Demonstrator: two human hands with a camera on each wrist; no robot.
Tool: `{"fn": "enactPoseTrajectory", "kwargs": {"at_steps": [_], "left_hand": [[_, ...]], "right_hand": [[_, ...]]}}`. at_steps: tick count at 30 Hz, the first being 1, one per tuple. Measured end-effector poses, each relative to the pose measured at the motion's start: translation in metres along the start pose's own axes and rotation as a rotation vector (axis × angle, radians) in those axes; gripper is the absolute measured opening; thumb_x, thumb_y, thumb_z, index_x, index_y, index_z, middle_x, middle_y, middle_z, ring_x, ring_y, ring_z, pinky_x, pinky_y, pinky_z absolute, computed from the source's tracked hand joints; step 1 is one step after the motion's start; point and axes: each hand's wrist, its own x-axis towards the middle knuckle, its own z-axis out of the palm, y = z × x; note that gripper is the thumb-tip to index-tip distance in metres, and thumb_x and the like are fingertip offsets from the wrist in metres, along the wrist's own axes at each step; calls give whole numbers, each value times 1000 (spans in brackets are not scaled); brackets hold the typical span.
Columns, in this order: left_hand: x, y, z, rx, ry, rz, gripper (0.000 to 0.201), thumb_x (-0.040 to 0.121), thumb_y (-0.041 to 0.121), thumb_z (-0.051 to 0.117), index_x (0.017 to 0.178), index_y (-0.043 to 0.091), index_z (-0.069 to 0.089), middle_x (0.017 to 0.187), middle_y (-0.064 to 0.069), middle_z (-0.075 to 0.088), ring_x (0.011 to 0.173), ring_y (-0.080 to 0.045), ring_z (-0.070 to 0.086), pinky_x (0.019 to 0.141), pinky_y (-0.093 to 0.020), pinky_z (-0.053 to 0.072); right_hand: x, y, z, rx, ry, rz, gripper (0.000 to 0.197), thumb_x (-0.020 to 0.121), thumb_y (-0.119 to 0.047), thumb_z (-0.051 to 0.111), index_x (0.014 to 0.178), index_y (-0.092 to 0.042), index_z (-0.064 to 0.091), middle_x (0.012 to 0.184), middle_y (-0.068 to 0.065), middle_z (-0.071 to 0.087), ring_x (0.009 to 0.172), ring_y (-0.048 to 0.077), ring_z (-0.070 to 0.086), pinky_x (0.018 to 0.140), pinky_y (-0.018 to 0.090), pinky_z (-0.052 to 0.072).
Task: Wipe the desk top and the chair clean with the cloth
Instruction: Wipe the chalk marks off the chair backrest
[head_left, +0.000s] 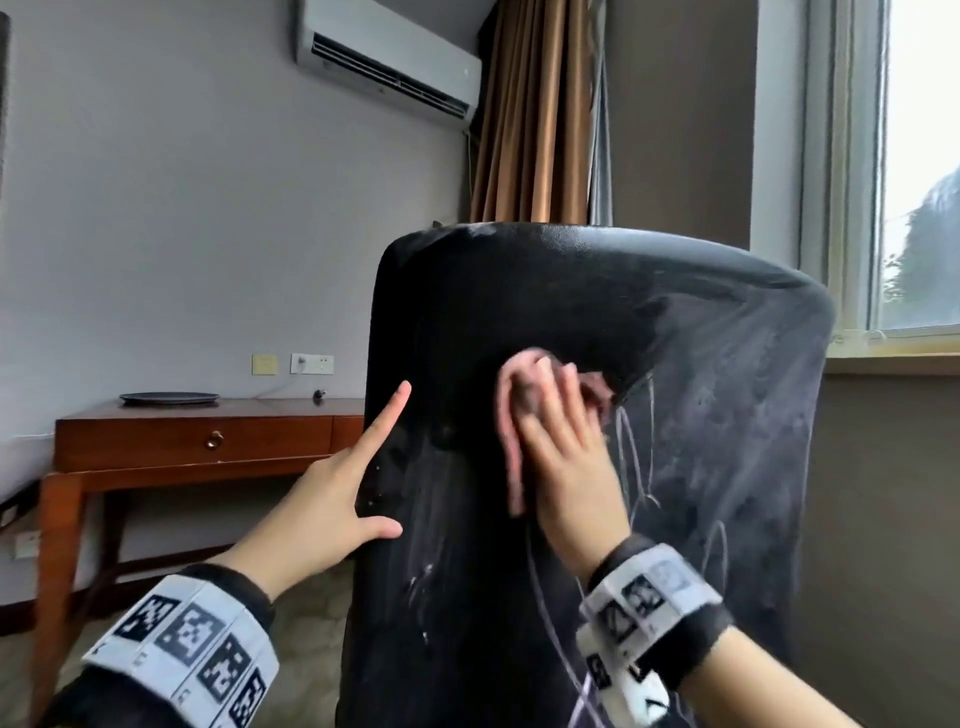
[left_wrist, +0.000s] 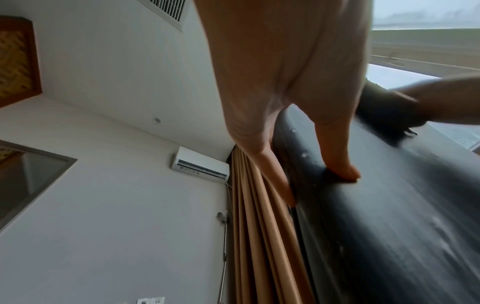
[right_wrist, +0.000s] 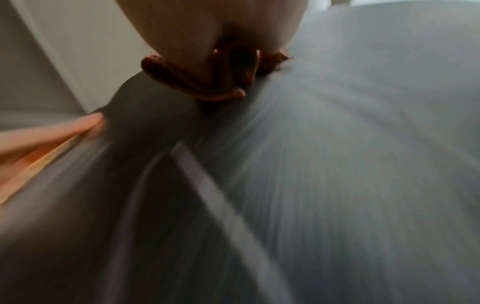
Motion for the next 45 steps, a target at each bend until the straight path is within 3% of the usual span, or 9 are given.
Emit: {"fn": "enactPoseTrajectory", "kwargs": {"at_steps": [4,10,14,19,25,28,32,37,45], "left_hand": [[-5,-12,-1,-150,-16,10,95,94,8,53,127,76,-6,104,2,43,78,-14,43,80,-32,51],[-13,-14,2,-278,-10,-23,90,97,-5,30,129,75,6,113,-10,58,97,-29,59,87,-24,38],[-16,-10,3,-310,57,-40,99,90,-16,32,129,73,12,140,12,40,132,-4,39,94,-2,29],[-20,-7,1,-319,33,-48,103,89,-19,29,127,74,5,153,1,27,136,-13,34,104,-19,33],[-21,-15,11,-480,96,-65,105,87,-22,32,129,73,15,148,6,39,129,-5,44,109,-34,38],[-23,-17,11,-416,132,-108,101,88,-18,37,138,60,-2,145,11,36,122,-1,44,103,-23,37],[-24,-21,9,-453,89,-138,107,87,-17,39,129,70,-6,142,-4,46,128,-14,46,110,-37,36],[-20,-33,20,-498,106,-169,107,85,-16,42,131,71,1,143,1,45,133,-15,41,108,-46,38],[-57,-60,50,-421,-84,-290,93,90,-14,40,146,44,-5,134,2,53,121,-12,52,96,-17,40]], "right_hand": [[-34,-23,-2,-34,-284,-378,40,95,-22,32,134,-18,42,153,4,25,143,26,17,111,44,23],[55,-25,-10,31,-21,-35,44,100,-18,24,134,-3,46,151,16,25,142,35,14,115,46,18],[-15,-75,29,74,-148,-231,43,95,-19,36,133,-5,48,152,12,24,143,31,14,115,46,17],[-50,-88,37,67,-363,-492,44,99,-26,26,136,-14,46,150,4,32,142,23,20,116,37,14],[21,-64,22,190,-102,-73,43,100,-22,26,134,-7,48,151,10,26,143,24,14,117,40,13],[-19,-99,40,290,-198,-163,45,101,-23,25,133,-3,48,148,13,33,142,28,17,115,44,15],[-43,-102,45,223,-327,-405,54,103,-30,10,132,-7,49,142,14,43,138,20,22,113,39,15],[41,-70,20,186,-107,-149,44,100,-22,24,133,-7,49,149,13,31,142,25,15,118,37,12],[-91,-122,65,94,-358,-459,41,99,-22,28,126,-11,57,139,10,49,144,23,8,116,37,11]]}}
